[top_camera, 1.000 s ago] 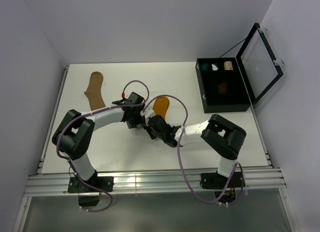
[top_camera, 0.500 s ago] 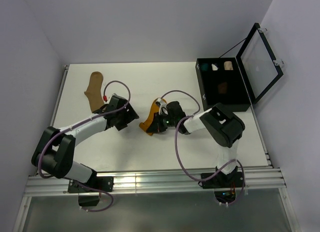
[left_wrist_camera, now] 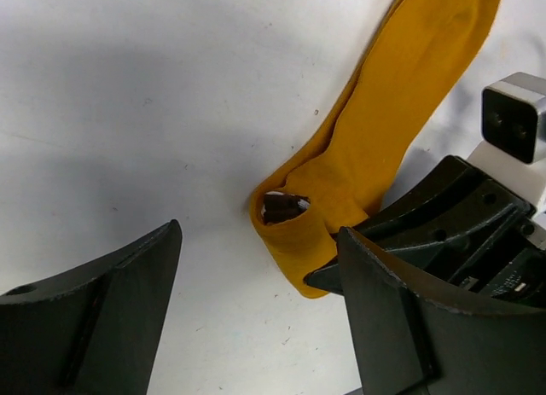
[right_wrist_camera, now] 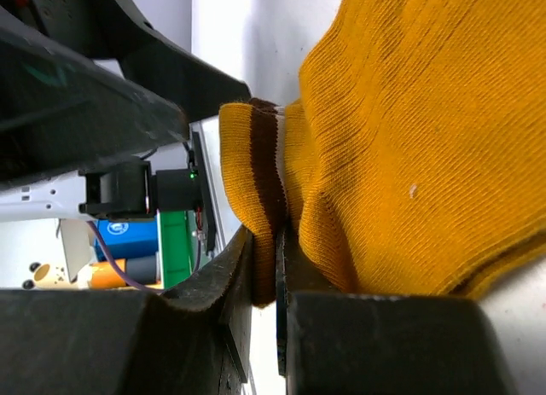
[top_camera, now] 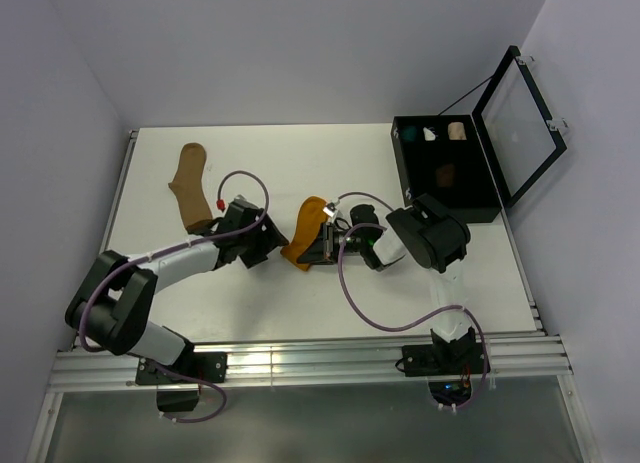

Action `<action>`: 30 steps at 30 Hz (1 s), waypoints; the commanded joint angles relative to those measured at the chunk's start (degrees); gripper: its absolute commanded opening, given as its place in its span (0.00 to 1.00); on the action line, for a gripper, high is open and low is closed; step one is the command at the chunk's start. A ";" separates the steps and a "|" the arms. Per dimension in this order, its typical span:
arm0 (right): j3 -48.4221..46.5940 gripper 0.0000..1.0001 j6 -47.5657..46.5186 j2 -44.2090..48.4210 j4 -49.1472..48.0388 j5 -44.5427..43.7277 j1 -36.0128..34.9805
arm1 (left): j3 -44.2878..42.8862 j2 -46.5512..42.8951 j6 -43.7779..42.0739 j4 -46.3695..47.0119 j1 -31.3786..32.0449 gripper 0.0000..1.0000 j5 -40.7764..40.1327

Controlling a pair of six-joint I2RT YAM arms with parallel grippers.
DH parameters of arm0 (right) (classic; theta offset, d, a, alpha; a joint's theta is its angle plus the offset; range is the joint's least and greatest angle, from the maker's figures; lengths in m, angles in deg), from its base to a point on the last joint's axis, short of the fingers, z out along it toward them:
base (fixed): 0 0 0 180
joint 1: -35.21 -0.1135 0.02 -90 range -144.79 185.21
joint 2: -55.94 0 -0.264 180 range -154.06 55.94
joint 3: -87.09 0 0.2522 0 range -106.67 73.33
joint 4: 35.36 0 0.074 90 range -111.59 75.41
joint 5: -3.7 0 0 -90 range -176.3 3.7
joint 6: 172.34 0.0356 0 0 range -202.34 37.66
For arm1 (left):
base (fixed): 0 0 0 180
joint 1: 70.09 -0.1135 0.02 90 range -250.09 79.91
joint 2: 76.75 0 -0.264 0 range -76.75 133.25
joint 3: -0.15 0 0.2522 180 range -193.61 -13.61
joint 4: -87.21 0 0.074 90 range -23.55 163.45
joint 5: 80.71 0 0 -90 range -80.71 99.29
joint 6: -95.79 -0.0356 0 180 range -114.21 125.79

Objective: Roll the socks
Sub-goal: Roll the sock at the center of the board.

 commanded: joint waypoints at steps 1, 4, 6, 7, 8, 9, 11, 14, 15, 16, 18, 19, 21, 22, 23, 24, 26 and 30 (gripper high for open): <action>-1.22 0.00 -2.34 -0.46 5.89 -0.14 0.23 | -2.11 1.64 1.24 3.03 1.74 0.79 0.92; -1.83 0.00 -3.67 0.07 9.50 -1.11 0.23 | -3.17 3.48 1.32 2.51 2.63 0.78 0.39; -1.92 0.00 -4.11 0.16 11.00 -1.55 0.23 | -4.13 5.06 1.32 1.89 2.72 0.76 0.30; -1.92 0.00 -4.20 0.16 11.27 -1.64 0.23 | -4.40 5.59 1.41 0.93 2.89 0.76 0.21; -2.10 0.00 -4.20 0.16 12.05 -2.07 0.23 | -4.58 6.47 1.50 0.40 2.98 0.74 0.04; -2.10 0.00 -4.47 0.16 12.58 -2.34 0.23 | -4.93 6.82 1.59 -0.13 3.07 0.72 0.12; -2.10 0.00 -4.91 0.51 13.29 -2.95 0.23 | -5.28 8.14 1.59 -2.32 3.33 0.67 -0.40; -2.19 0.01 -6.22 2.00 15.39 -3.92 0.23 | -6.33 10.16 1.41 -5.39 3.51 0.51 -0.67; -2.19 0.02 -6.92 2.61 16.44 -5.23 0.14 | -6.68 10.52 1.24 -5.93 3.51 0.47 -0.67; -2.28 0.03 -8.67 4.19 17.67 -5.85 0.14 | -6.95 10.87 0.98 -6.46 3.51 0.44 -0.67; -2.19 0.06 -10.44 6.13 20.84 -8.30 -0.04 | -7.56 11.66 0.19 -7.60 3.51 0.34 -0.67; -2.19 0.09 -12.36 8.22 21.81 -9.28 -0.21 | -7.74 11.92 -0.08 -7.86 3.51 0.31 -0.67; -2.10 0.14 -14.74 11.82 25.58 -12.78 -0.83 | -9.05 12.19 -1.13 -9.27 3.42 0.22 -0.75; -2.10 0.22 -17.88 13.15 27.07 -14.45 -1.18 | -9.50 12.28 -1.74 -9.71 3.51 0.15 -2.49; -2.10 0.25 -19.74 14.56 30.39 -16.21 -1.62 | -10.63 12.45 -3.06 -10.84 3.51 0.13 -2.68; -2.19 0.29 -21.76 17.53 32.08 -18.58 -2.93 | -11.34 12.71 -3.85 -11.46 3.51 0.13 -2.86; -2.10 0.39 -27.91 20.71 36.55 -26.65 -4.78 | -13.18 13.24 -6.04 -12.70 3.51 0.11 -3.30; -1.57 0.48 -37.66 28.70 40.62 -42.92 -11.45 | -15.38 14.12 -9.04 -14.72 3.51 0.09 -3.22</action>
